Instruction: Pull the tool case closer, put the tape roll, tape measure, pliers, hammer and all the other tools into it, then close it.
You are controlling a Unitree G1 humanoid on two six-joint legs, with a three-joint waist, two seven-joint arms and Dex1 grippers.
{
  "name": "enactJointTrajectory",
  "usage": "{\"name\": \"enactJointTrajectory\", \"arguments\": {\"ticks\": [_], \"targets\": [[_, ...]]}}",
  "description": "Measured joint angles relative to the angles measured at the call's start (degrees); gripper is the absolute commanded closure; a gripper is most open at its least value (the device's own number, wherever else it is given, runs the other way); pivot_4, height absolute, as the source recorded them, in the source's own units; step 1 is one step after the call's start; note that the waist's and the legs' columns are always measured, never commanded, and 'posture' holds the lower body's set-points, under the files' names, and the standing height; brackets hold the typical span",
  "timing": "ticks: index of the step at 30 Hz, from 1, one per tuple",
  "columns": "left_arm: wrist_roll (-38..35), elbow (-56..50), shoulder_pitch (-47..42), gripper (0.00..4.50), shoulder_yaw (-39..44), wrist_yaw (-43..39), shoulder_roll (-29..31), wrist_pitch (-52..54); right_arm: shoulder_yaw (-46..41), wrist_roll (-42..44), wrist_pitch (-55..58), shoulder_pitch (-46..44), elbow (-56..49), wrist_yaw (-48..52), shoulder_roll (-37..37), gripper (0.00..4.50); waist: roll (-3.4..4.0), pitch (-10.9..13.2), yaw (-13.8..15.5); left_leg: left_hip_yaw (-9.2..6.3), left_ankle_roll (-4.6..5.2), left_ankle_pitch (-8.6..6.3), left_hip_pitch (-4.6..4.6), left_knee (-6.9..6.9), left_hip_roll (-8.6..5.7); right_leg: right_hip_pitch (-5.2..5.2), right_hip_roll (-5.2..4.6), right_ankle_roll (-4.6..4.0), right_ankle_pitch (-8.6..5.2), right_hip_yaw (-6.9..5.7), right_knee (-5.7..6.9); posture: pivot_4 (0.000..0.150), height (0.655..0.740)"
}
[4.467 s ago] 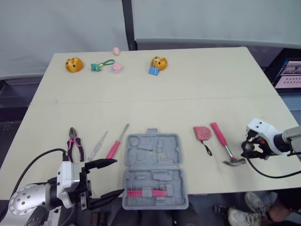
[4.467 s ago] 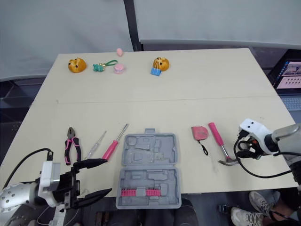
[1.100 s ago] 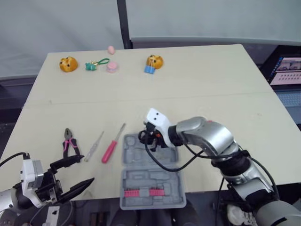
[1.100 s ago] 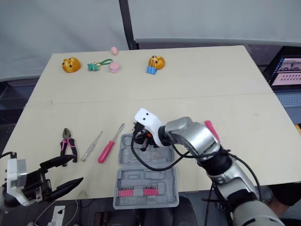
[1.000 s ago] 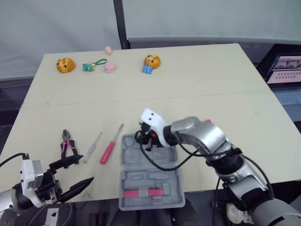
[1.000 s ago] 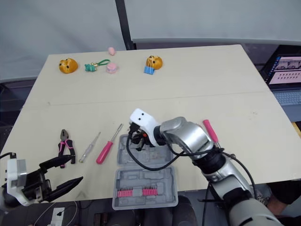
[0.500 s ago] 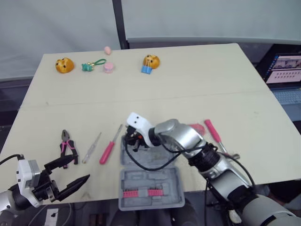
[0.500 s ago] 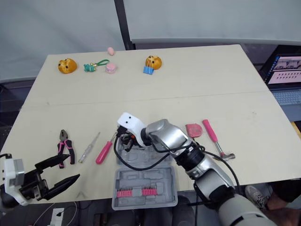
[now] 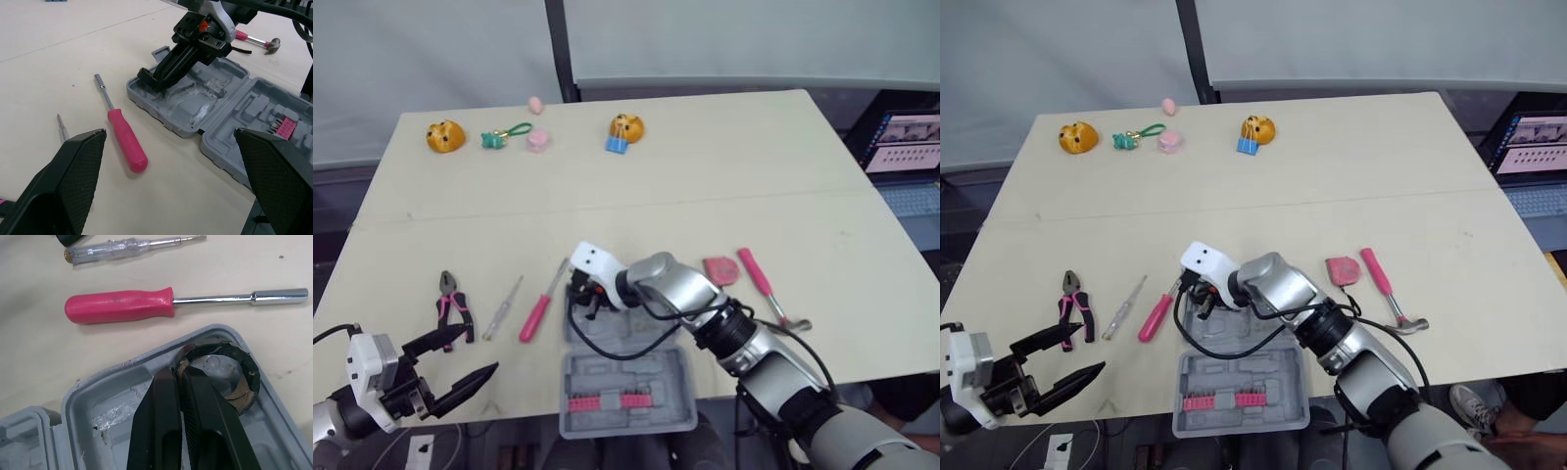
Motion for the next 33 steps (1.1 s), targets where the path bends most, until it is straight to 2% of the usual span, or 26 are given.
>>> {"name": "enactJointTrajectory", "arguments": {"ticks": [10,15,28,33], "targets": [[0.21,-0.23,0.56,0.0,-0.01,0.12,-0.78,-0.05,0.64,-1.38,-1.01,0.0,0.18,1.09,0.0,4.47,0.0,0.0,-0.51,0.0,0.0,0.0,0.0,-0.02,0.0,0.0,0.0,0.0,0.0,0.0,0.0,0.15,0.7121],[0.58,-0.29,0.77,0.0,-0.03,0.11,-1.54,-0.11,0.67,-1.45,-0.96,0.09,0.13,1.8,0.01,2.56,0.0,0.0,-0.55,0.0,-0.01,-0.01,0.0,-0.03,0.0,0.0,-0.01,0.0,0.0,0.0,-0.01,0.15,0.7121],[0.94,-0.31,0.74,0.0,-0.09,0.06,-1.79,-0.11,-4.0,2.68,5.11,-2.37,-8.39,4.31,-0.32,2.56,0.0,0.0,-0.54,-0.01,-0.01,-0.01,-0.02,-0.04,0.0,-0.02,-0.02,0.0,0.0,0.0,-0.01,0.15,0.7121],[0.9,-0.33,0.62,0.0,-0.12,0.06,-1.79,-0.08,-7.86,3.88,3.6,0.7,-11.21,3.36,-0.51,2.56,0.0,0.0,-0.49,-0.01,-0.01,-0.01,-0.02,-0.05,-0.01,-0.01,-0.02,-0.01,0.0,0.0,-0.01,0.15,0.7121]]}}
